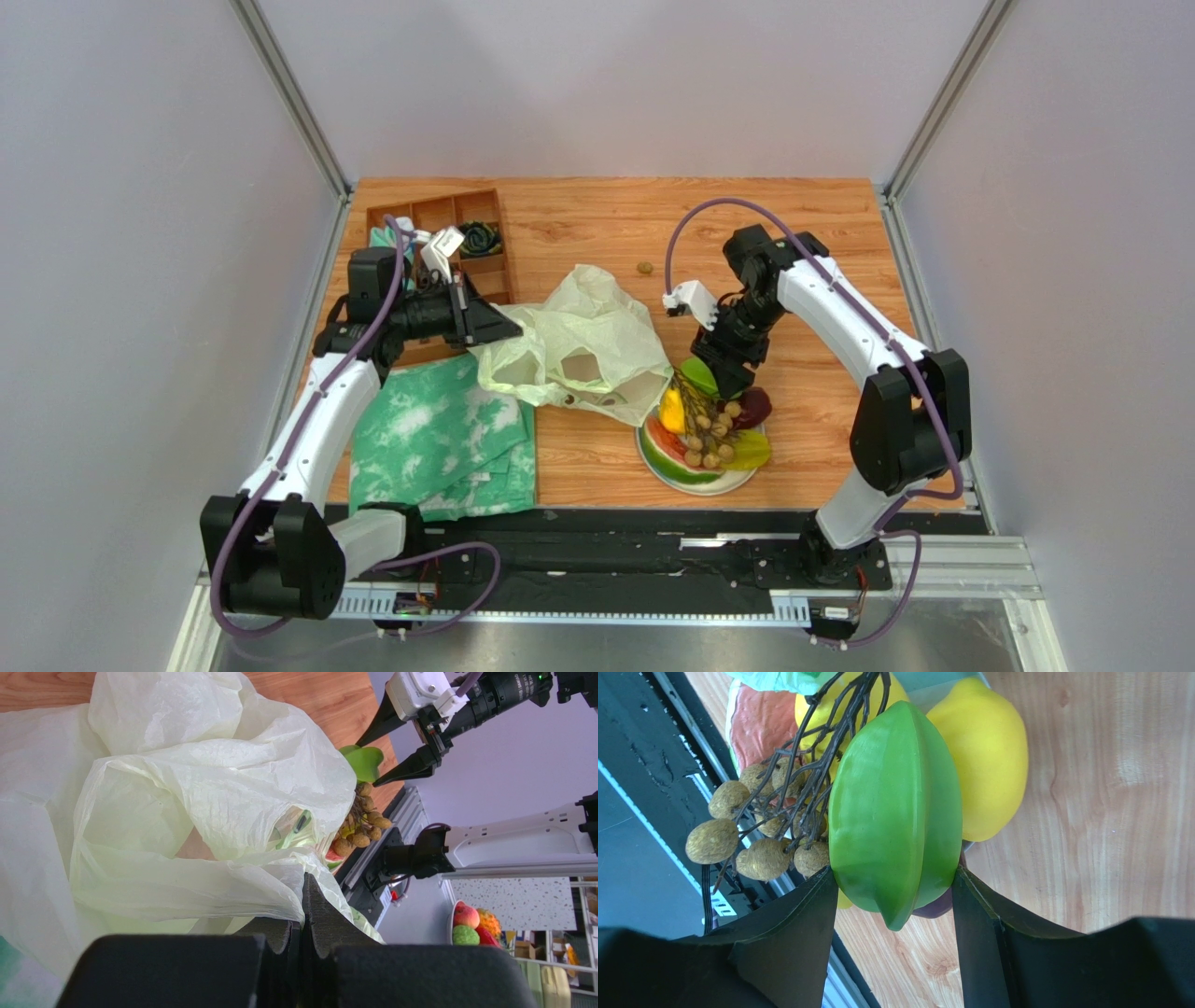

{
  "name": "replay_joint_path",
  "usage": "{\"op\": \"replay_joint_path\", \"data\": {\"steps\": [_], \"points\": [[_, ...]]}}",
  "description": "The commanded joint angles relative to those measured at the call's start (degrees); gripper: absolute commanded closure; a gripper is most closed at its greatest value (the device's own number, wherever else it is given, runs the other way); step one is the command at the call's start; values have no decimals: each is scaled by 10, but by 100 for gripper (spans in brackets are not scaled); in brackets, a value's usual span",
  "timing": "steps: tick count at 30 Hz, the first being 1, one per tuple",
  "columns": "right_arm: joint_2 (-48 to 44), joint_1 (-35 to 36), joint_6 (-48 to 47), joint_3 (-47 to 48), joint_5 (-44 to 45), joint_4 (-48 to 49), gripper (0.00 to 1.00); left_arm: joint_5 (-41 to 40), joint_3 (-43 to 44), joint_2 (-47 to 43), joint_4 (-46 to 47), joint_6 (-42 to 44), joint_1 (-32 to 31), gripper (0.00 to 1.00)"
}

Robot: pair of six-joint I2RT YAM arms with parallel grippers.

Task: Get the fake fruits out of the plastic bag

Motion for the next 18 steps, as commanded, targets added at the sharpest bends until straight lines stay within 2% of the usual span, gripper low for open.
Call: {"op": "replay_joint_path", "data": {"steps": [1,3,5,6,7,18], "points": [[-17,6,-15,-1,-27,-33,53,7,-4,-14,24,-3,4,100],[-10,7,-14,-2,-28,-42,50,6,-6,-16,25,-3,4,100],[-8,7,-7,-6,-25,-39,42,6,-6,-17,25,-3,4,100],[-6,8,-4,-6,-22,-38,26,7,-7,-17,25,-3,4,100],[-5,7,-4,-6,-21,-39,0,8,-6,-17,25,-2,4,100],[-10,6,10,18,-16,-43,0,14,11,-1,37,-4,6,100]]}}
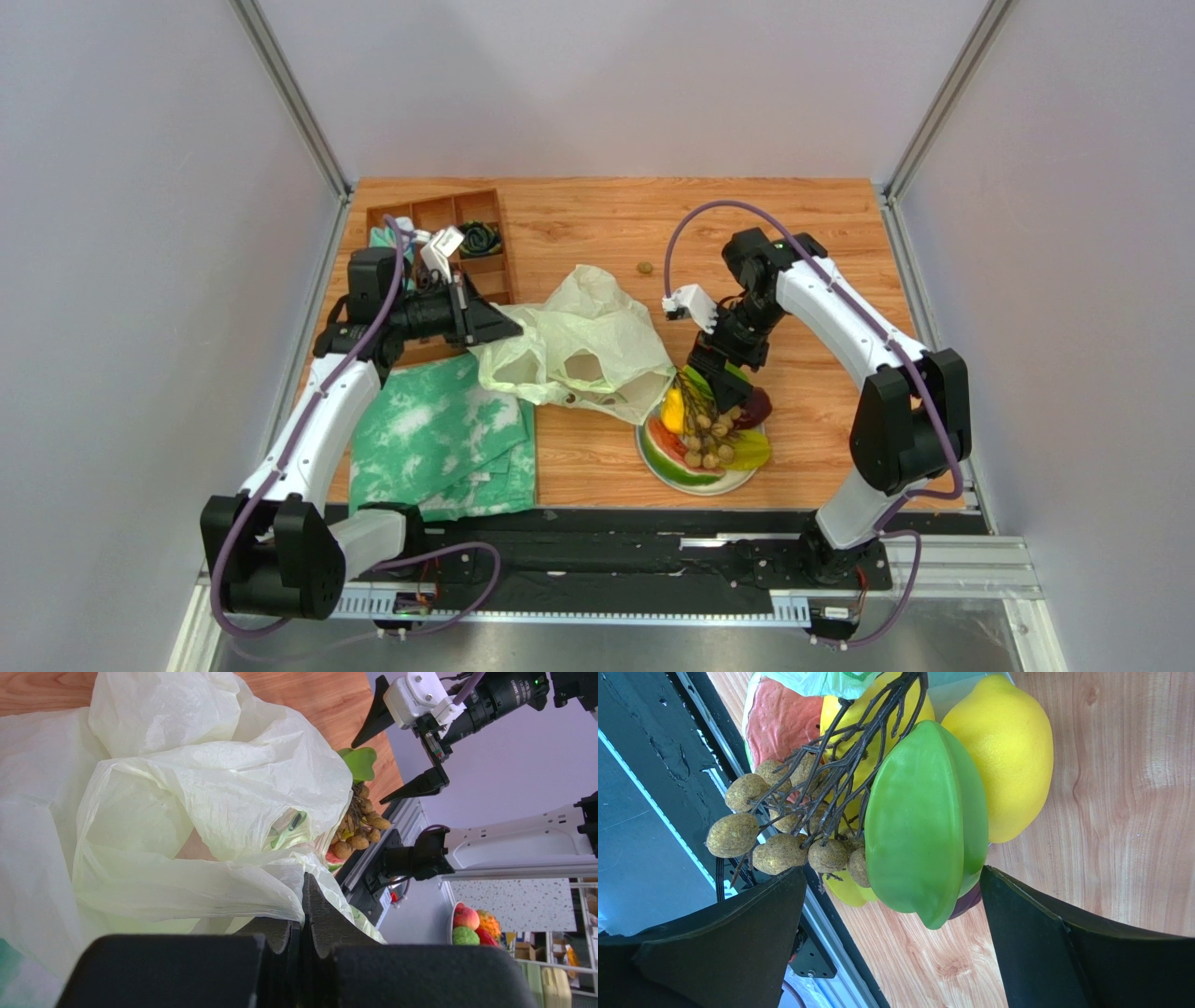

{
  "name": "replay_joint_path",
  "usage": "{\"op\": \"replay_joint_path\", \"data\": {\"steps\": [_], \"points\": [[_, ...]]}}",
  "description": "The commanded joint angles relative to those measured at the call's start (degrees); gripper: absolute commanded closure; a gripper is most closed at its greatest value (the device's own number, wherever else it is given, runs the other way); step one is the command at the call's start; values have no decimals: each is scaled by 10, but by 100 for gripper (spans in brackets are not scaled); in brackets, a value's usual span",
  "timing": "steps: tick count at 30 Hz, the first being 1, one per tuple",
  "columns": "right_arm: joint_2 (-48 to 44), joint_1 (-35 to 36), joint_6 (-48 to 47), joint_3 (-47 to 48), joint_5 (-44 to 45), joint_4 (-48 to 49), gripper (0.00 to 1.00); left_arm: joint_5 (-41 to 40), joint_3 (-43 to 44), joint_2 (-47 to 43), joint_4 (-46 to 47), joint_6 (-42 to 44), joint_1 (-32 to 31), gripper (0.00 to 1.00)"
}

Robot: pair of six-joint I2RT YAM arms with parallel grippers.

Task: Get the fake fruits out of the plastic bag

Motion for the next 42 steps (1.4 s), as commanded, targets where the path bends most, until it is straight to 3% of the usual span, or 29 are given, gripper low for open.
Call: {"op": "replay_joint_path", "data": {"steps": [1,7,20,31,42], "points": [[-10,3,12,25,-2,-26,0,13,18,1,27,3,8,100],[0,-1,34,29,-9,-22,0,13,77,31,29,10,18,100],[-21,0,78,12,-11,-35,0,17,332,166,100,-62,20,100],[-27,4,118,21,-29,-46,0,27,325,176,114,-65,19,100],[-37,0,113,2,35,-21,0,23,333,181,108,-54,20,100]]}}
